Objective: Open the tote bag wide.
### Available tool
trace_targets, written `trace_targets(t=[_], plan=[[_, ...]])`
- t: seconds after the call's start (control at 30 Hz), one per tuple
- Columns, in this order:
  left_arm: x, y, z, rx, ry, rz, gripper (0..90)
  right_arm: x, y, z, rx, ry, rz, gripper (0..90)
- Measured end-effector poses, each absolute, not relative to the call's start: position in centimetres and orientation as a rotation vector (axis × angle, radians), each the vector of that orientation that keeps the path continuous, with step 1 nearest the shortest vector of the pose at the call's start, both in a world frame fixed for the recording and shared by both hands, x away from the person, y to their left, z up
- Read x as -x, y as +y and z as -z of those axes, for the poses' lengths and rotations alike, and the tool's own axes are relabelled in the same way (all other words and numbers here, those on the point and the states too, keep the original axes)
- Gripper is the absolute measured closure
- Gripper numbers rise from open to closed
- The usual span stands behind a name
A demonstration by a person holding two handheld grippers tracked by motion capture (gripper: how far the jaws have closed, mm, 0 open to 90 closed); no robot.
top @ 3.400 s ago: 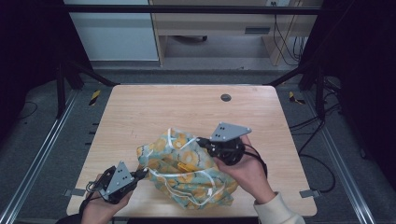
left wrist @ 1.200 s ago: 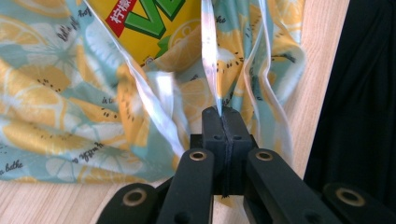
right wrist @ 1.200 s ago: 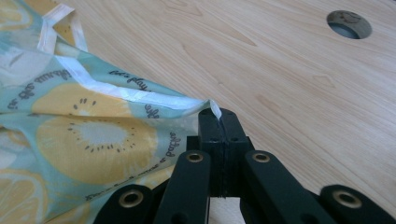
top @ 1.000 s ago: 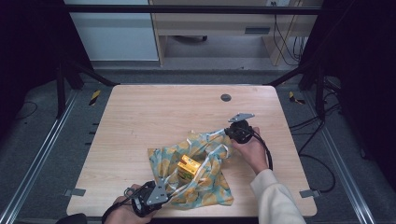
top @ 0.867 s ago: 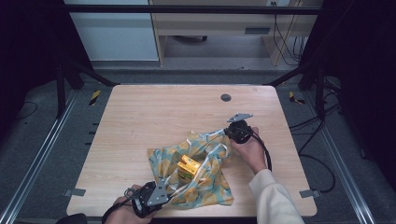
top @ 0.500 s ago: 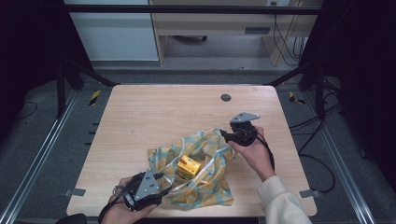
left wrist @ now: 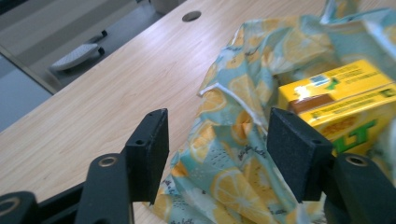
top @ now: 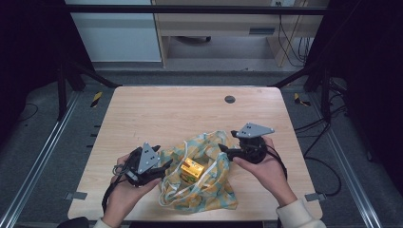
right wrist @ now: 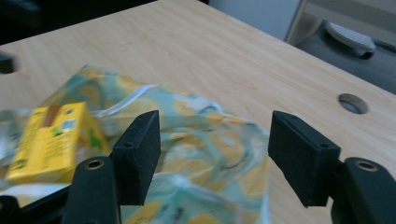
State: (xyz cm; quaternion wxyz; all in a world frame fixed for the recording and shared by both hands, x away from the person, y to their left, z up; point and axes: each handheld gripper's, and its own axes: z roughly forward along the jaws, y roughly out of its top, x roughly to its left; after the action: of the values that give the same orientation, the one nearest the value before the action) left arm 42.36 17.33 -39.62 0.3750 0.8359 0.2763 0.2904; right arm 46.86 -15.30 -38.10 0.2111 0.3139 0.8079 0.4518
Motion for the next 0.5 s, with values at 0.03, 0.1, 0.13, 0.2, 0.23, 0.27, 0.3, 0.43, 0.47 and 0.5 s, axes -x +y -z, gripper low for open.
trace_targets(t=[0.03, 0.1, 0.13, 0.2, 0.23, 0.27, 0.3, 0.43, 0.47, 0.5], plan=[[-42.5, 17.3, 39.9, -2.146, 0.718, -0.715, 37.5, -46.5, -15.1, 38.3, -0.872, 2.255, -1.271, 34.3], [-42.3, 17.4, 40.8, -2.153, 0.710, -0.662, 36.3, -45.7, -14.7, 38.6, -0.864, 2.261, -1.293, 34.0], [-42.1, 17.3, 41.2, -2.164, 0.710, -0.646, 36.4, -45.4, -14.5, 38.7, -0.854, 2.264, -1.304, 33.9], [-41.7, 17.3, 41.8, -2.182, 0.697, -0.623, 36.3, -44.7, -13.8, 38.9, -0.823, 2.293, -1.324, 31.8], [-41.6, 17.3, 42.2, -2.191, 0.689, -0.603, 36.1, -44.4, -13.5, 39.1, -0.811, 2.310, -1.323, 30.3], [-41.5, 17.2, 42.5, -2.206, 0.683, -0.588, 35.7, -44.1, -13.1, 39.2, -0.795, 2.329, -1.325, 29.5], [-41.5, 17.1, 42.8, -2.229, 0.680, -0.588, 35.7, -43.9, -12.8, 39.4, -0.777, 2.352, -1.320, 28.3], [-42.1, 16.6, 43.9, -2.240, 0.695, -0.557, 39.1, -43.1, -11.6, 40.7, -0.742, 2.435, -1.273, 20.4], [-42.3, 16.5, 44.1, -2.246, 0.694, -0.553, 41.4, -43.0, -11.4, 41.1, -0.732, 2.456, -1.247, 20.0], [-42.4, 16.4, 44.2, -2.267, 0.681, -0.551, 44.5, -42.8, -11.3, 41.6, -0.721, 2.476, -1.234, 19.7]])
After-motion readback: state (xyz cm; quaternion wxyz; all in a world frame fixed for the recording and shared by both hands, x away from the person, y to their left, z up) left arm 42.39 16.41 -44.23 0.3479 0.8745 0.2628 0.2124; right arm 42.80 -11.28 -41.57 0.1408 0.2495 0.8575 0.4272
